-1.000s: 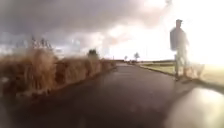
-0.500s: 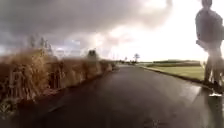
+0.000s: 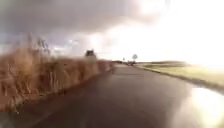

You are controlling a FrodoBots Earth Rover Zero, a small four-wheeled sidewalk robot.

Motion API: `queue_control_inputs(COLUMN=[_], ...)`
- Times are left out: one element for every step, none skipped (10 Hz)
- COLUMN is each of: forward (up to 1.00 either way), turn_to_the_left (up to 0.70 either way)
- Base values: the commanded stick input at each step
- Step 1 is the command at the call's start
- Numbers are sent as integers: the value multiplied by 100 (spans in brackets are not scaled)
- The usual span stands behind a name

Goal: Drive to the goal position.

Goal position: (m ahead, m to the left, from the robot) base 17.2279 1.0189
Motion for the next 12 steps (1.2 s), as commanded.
queue_control_inputs(forward=[70, 70, 70, 70, 70, 70, 70, 70, 70, 70, 70, 70], turn_to_the_left=[-14, -14, -14, -14, -14, -14, -14, -14, -14, -14, -14, -14])
